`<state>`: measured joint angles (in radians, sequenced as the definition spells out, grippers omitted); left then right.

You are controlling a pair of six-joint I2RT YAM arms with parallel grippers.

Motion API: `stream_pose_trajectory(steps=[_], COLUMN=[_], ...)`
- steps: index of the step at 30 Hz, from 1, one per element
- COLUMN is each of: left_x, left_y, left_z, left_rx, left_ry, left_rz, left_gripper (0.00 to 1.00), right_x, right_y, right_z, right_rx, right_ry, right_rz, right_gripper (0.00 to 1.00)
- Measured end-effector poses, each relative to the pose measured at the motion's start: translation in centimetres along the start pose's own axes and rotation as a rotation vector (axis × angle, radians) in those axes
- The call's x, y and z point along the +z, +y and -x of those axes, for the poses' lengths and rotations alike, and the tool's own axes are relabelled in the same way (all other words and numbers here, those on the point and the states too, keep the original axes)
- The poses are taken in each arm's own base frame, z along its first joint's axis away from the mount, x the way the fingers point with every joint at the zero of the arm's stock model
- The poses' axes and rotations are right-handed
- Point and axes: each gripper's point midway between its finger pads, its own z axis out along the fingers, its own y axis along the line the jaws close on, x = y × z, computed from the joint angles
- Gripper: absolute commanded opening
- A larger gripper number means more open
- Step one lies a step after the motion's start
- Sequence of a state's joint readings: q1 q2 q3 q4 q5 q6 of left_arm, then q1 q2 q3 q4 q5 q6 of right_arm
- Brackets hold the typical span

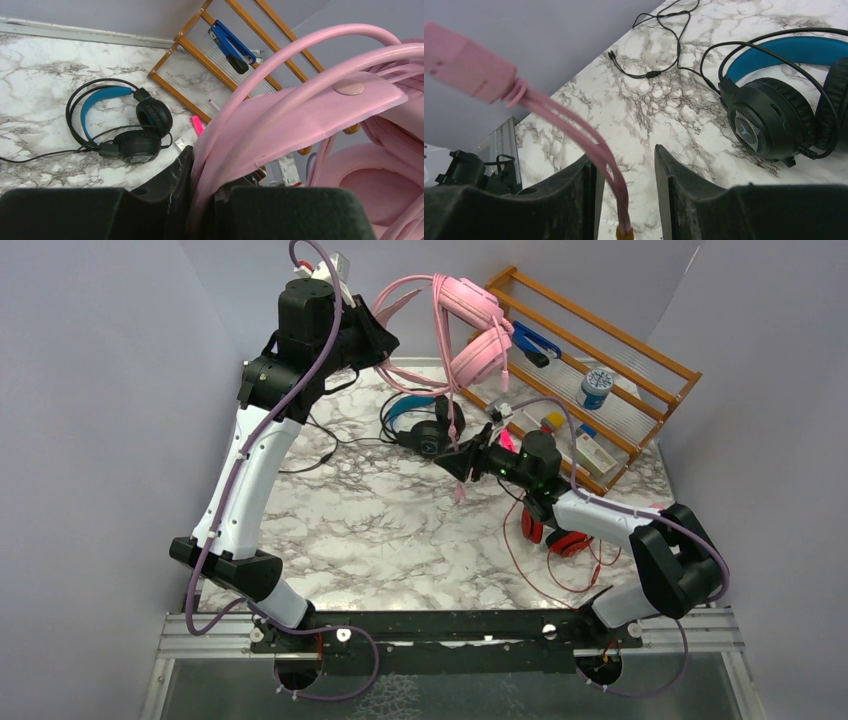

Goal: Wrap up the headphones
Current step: Wrap the headphones cable around the headphones.

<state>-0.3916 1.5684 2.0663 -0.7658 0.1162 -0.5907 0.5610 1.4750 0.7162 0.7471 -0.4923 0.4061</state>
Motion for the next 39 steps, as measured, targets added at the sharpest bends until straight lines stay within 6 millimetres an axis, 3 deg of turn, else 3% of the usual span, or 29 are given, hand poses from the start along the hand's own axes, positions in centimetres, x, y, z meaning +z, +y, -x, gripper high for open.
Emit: stream_pose_trajectory(steps=[3, 8, 21, 26, 34, 39], left_x=[0.0, 0.0, 0.0, 0.0, -0.5, -0.6], left_y=[0.0, 0.1, 0.2, 0.2, -0.2, -0.4], left_z=[0.0, 0.1, 0.1, 0.2, 1.0, 1.2], left_rx=[0.0, -0.001, -0.001, -0.002, 0.0, 0.0], left_ry=[0.0, -0.002, -0.002, -0.003, -0.025, -0.028], left_rz=[0.0, 0.002, 0.003, 0.003, -0.01, -0.018], left_gripper=[0.0, 0.0, 0.0, 0.0, 0.0, 0.0], right_x=[-0.4, -0.9, 0.3, 0.1, -2.8, -3.9], right_y=[0.2, 0.7, 1.0, 0.9, -3.4, -2.7], right_z=[-0.1, 0.3, -0.2, -0.3, -2.1, -4.8], right_rx=[0.002, 0.004, 0.035, 0.033, 0.044, 0.006], right_ry=[0.001, -0.01, 0.022, 0.026, 0.135, 0.196], right_rz=[0.001, 0.008, 0.06, 0.053, -0.092, -0.017], right_gripper=[0.51, 0.46, 0.57, 0.72, 0.83, 0.82])
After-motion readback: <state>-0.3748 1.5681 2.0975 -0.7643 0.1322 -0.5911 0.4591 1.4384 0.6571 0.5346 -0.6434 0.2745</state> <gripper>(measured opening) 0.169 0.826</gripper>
